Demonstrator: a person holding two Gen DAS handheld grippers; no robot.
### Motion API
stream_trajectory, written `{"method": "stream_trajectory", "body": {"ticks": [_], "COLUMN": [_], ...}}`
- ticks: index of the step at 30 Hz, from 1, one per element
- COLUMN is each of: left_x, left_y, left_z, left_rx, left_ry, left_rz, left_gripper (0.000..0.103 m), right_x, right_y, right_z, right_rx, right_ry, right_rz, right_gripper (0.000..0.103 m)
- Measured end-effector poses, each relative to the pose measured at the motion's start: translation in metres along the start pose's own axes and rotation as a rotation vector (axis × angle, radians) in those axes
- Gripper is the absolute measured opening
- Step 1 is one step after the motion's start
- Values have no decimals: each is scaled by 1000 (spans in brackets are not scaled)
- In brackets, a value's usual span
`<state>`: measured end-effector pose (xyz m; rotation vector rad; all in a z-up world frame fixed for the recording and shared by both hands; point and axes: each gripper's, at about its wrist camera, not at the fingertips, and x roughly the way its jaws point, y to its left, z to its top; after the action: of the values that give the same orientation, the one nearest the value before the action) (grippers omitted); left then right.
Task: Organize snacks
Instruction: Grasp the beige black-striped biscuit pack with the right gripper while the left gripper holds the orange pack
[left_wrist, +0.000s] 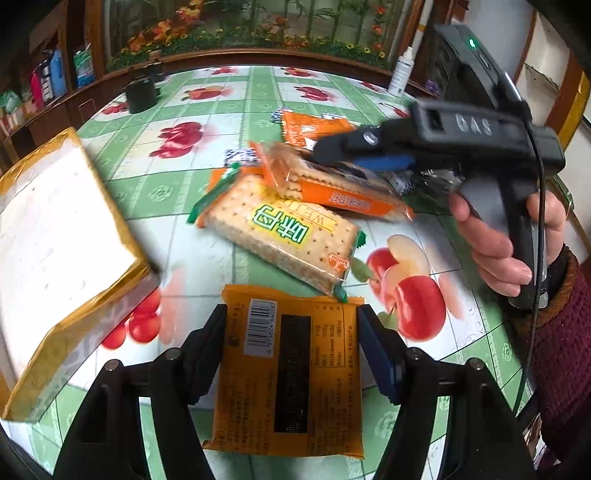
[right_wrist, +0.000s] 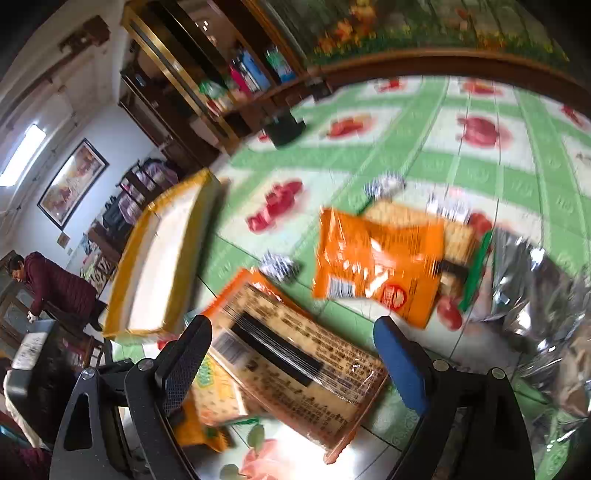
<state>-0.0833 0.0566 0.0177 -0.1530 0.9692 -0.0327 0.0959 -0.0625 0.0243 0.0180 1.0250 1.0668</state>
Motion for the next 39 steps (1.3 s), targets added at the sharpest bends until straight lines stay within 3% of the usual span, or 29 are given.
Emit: {"method": "stream_trajectory", "body": {"ticks": [6, 11, 12, 14, 15, 18, 20, 23, 26, 28, 30, 32, 33, 39], "left_x": [-13, -27, -28, -34, -37, -49, -55, -59, -61, -62, -62, -63, -63, -69], "left_y": [10, 16, 18, 22, 24, 32, 36, 40, 47, 50, 53, 53, 53, 54], "left_z": [-10, -16, -16, -16, -16, -14, -14, -16, -20, -21, -21, -20, -19, -21], "left_rx": [-32, -43, -49, -69, -76, -104, -119, -129, -148, -151, -157, -161, -161, -169], "left_ry": [-24, -65, -73, -95, -107, -150, -167, -175, -176, -178, -181, -185, -187, -205], "left_rz": [3, -6, -9, -15, -18, -31, -36, -31, -33, -35, -35, -39, -38, -24], "left_gripper": [68, 69, 68, 69, 69, 69, 68, 69, 69, 69, 69, 69, 69, 69], "right_x": [-5, 12, 12, 13, 11, -6, -19, -24, -11, -3, -4, -11, -15, -8], "right_y": [14, 38, 40, 36, 33, 35, 37, 44, 43, 40, 42, 47, 50, 71], "right_z": [-17, -34, -36, -35, -35, -29, -24, -26, -28, -30, -31, -32, -33, -45], "right_rx": [-106, -232, -237, -211, -199, -190, -175, -188, -165, -158, -164, -190, -211, -304], "right_ry": [135, 195, 183, 210, 203, 142, 92, 80, 124, 130, 123, 86, 64, 99], "right_rz": [177, 74, 58, 75, 80, 71, 63, -1, -29, -52, -76, -122, -136, -145], "right_gripper": [93, 90, 69, 51, 37, 21, 16, 16, 17, 25, 56, 75, 79, 79]}}
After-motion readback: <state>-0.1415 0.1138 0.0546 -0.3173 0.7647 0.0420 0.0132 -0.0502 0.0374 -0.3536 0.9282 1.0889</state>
